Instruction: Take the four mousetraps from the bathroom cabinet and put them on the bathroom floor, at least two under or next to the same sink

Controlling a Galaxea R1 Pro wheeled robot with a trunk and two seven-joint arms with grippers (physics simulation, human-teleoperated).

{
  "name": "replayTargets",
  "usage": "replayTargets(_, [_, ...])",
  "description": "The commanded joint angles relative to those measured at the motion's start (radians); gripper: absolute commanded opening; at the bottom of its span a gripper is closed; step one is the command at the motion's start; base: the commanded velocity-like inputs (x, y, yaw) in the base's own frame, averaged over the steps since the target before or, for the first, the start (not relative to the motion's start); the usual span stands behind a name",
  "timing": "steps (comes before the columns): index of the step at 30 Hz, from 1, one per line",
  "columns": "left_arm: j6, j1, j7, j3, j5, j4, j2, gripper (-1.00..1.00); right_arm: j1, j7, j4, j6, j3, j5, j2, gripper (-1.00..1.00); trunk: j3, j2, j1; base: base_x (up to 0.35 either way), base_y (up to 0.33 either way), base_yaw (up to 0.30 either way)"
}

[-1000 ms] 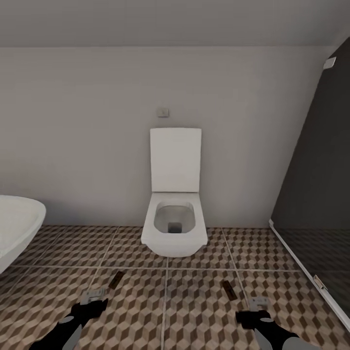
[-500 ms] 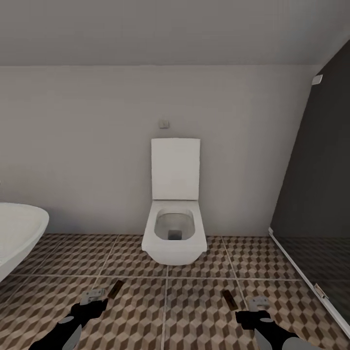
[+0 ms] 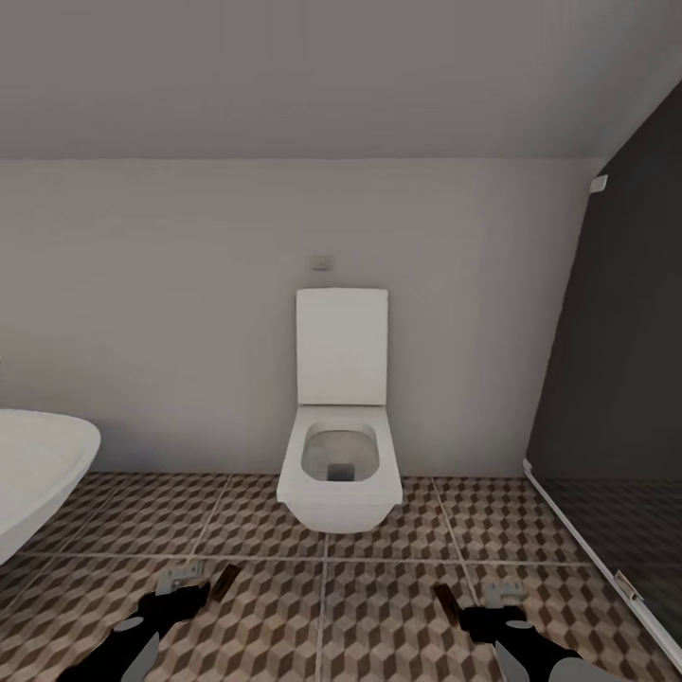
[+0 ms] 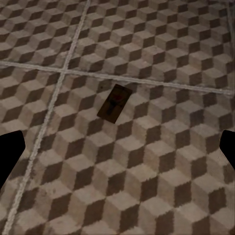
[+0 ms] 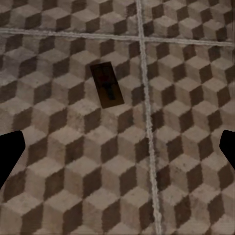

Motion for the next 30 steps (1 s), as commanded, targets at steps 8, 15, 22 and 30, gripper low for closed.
replayTargets(8, [-0.003,-0.001,-0.004,-0.003,0.012,0.004,0.000,1.00,0.000,-0.002,0.004,-0.003,0.009,-0.011,0.002,1.00,0.028,0.023,-0.014,0.000,0.000,0.000])
replayTargets(15, [-0.003,-0.001,-0.004,-0.003,0.012,0.016,0.000,1.00,0.000,-0.002,0.006,-0.002,0.009,-0.012,0.004,1.00,0.050,0.072,-0.041,0.000,0.000,0.000])
replayTargets(22, [-0.003,-0.001,-0.004,-0.003,0.012,0.032,-0.001,1.00,0.000,-0.002,0.006,-0.002,0.009,-0.012,0.005,1.00,0.072,0.121,-0.068,0.000,0.000,0.000])
replayTargets(30, [-0.004,-0.001,-0.010,-0.003,0.011,0.051,-0.001,1.00,0.000,-0.002,0.029,-0.003,0.009,-0.011,0.005,1.00,0.097,0.177,-0.099,0.000,0.000,0.000])
